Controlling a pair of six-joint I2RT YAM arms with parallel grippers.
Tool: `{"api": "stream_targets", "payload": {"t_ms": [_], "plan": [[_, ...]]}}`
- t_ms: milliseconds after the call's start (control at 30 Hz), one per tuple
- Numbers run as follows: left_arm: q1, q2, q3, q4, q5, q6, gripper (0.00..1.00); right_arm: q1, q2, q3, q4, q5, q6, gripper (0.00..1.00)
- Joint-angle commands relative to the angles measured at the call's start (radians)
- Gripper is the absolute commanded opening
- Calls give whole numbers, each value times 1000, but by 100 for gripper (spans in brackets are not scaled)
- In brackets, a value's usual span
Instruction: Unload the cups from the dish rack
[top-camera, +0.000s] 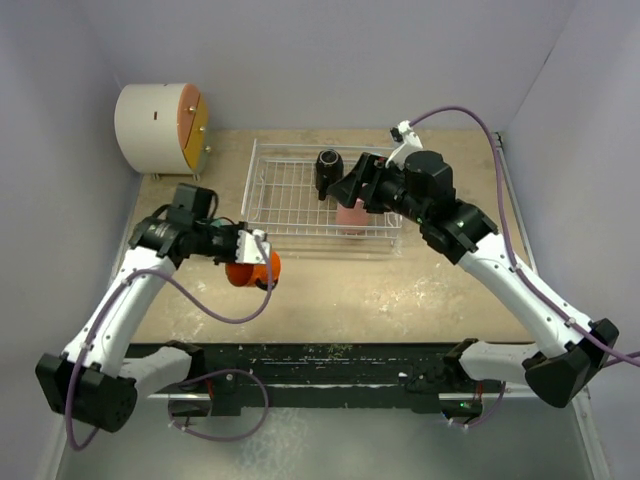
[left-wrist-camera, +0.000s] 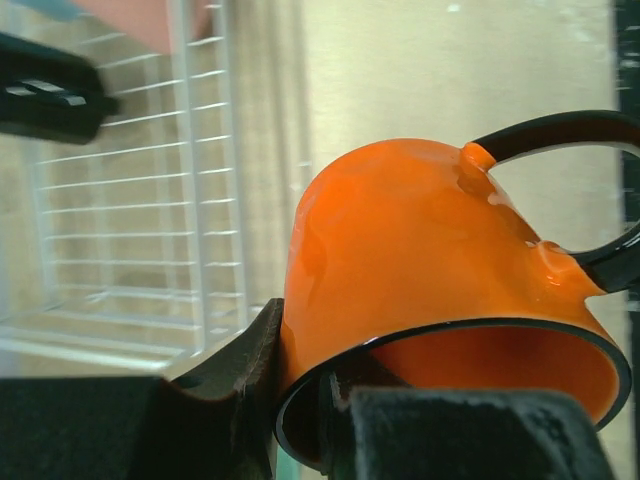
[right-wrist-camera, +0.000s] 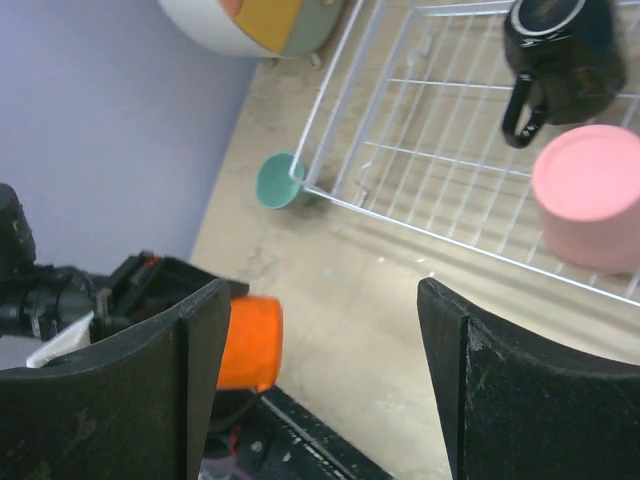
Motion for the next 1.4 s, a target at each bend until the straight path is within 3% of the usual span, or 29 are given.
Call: {"api": "stream_targets", "payload": {"t_ms": [0, 100, 167, 333, 367, 467, 1233, 1300, 1367], "plan": [[-152, 83, 69, -74, -128, -187, 0, -6, 26, 91, -122, 127, -109, 77], [-248, 167, 72, -59, -223, -284, 0, -8, 47, 113, -146, 157, -119, 78], [-285, 222, 69, -41, -259, -332, 0, -9, 54, 123, -160, 179, -121, 88], [-320, 390, 93, -36, -333, -448, 0, -9, 47, 120, -167, 223, -142, 91], [-322, 430, 110, -50, -348, -475, 0, -9, 49, 120, -165, 230, -147, 98], [-325, 521, 145, -63, -391, -523, 0, -9, 76, 134, -172, 228, -158, 100], [-325, 603, 78, 140, -442, -609, 0, -12, 131, 208, -231, 290, -133, 100], [-325, 607, 77, 133, -438, -617, 14, -12, 122, 204, -227, 292, -134, 100], [-325, 610, 74, 132, -445, -618, 20, -12, 117, 199, -227, 293, -138, 100]]}}
